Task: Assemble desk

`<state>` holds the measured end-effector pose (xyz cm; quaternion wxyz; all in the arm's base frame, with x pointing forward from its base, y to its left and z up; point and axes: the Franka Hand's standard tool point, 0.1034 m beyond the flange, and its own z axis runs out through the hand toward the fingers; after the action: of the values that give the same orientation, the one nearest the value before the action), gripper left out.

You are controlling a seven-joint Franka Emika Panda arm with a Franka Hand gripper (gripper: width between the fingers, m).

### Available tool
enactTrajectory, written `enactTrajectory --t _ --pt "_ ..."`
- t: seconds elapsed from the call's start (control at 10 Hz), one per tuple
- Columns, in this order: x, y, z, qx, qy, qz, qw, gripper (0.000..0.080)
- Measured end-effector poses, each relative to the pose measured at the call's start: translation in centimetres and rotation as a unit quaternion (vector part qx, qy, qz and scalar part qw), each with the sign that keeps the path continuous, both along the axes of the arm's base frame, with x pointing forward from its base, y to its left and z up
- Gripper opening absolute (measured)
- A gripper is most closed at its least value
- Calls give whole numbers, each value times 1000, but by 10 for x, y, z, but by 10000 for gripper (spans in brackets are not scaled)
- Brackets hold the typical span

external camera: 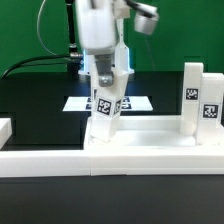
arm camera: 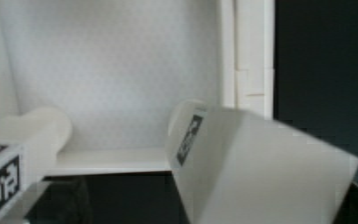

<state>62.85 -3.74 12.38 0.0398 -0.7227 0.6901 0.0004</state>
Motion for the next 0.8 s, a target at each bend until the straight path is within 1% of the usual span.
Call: enactTrajectory --t 0.2,0.3,0.5,0.6,0.8 --pt "-1 9 1 -5 -2 95 995 647" --pt "-1 7 0 -8 -4 138 990 649" --pt "-1 7 0 -11 -7 186 982 649" --pt "0 7 1 -10 -8 187 982 649" --pt "10 12 13 -10 -13 195 981 649"
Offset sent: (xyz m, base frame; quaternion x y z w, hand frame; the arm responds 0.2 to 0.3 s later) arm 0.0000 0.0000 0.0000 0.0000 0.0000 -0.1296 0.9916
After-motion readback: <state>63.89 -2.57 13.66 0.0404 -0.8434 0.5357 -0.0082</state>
